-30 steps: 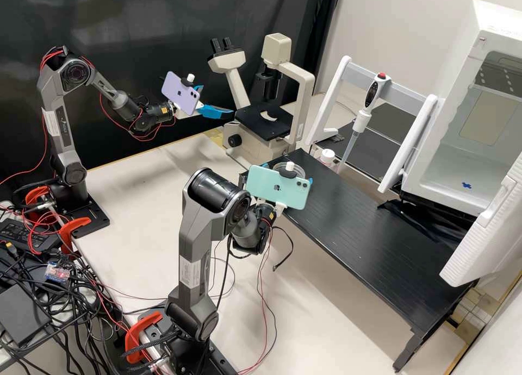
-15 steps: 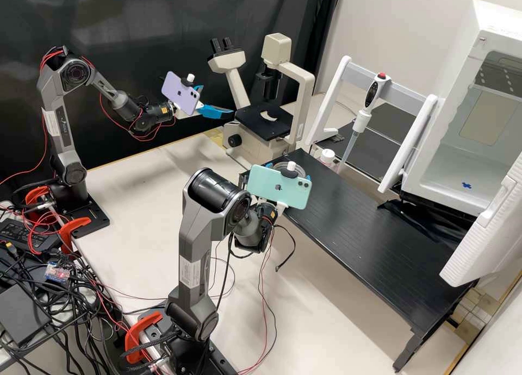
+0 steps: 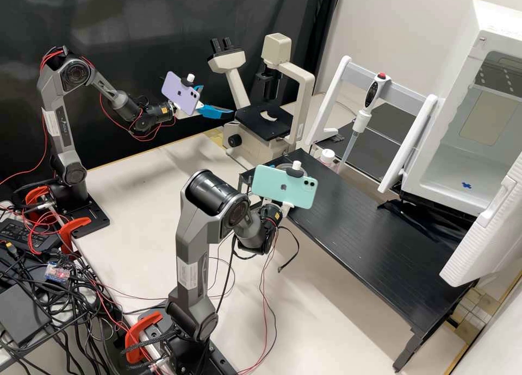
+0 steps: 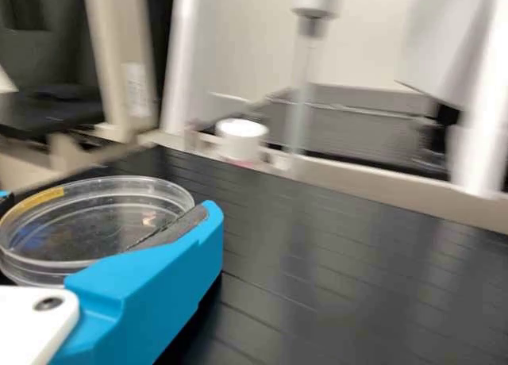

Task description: Move the petri dish to the incubator

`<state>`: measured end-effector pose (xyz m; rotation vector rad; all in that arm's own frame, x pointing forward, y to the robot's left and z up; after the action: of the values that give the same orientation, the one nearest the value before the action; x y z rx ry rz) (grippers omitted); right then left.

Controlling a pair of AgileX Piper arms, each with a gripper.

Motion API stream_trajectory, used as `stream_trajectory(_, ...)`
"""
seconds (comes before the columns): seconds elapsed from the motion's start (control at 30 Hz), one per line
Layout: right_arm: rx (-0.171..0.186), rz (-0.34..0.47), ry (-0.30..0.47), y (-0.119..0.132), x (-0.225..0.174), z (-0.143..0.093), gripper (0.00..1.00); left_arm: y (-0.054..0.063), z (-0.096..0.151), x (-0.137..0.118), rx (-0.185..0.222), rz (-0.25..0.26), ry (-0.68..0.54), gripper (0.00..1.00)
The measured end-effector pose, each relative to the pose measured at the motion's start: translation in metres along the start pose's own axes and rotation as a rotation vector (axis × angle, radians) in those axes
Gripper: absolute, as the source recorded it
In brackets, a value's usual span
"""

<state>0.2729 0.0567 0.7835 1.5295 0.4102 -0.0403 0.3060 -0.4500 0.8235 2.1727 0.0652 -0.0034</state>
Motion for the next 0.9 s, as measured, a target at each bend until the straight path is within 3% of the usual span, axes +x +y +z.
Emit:
stream_trajectory(0.1,0.001,0.047,-0.039,0.013,-0.006,0.008,0.00,0.000,0.000,0.000,0.000,0.000,0.000,1.00)
stream_trajectory(0.33,0.054,0.209,-0.147,0.056,-0.031,0.040,0.00,0.000,0.000,0.000,0.000,0.000,0.000,1.00)
stream_trajectory(0.47,0.065,0.302,-0.197,0.084,-0.041,0.057,0.00,0.000,0.000,0.000,0.000,0.000,0.000,1.00)
stream_trajectory(0.77,0.033,0.456,-0.235,0.146,-0.033,0.083,0.00,0.000,0.000,0.000,0.000,0.000,0.000,1.00)
stream_trajectory(0.9,0.043,0.508,-0.265,0.173,-0.018,0.092,0.00,0.000,0.000,0.000,0.000,0.000,0.000,1.00)
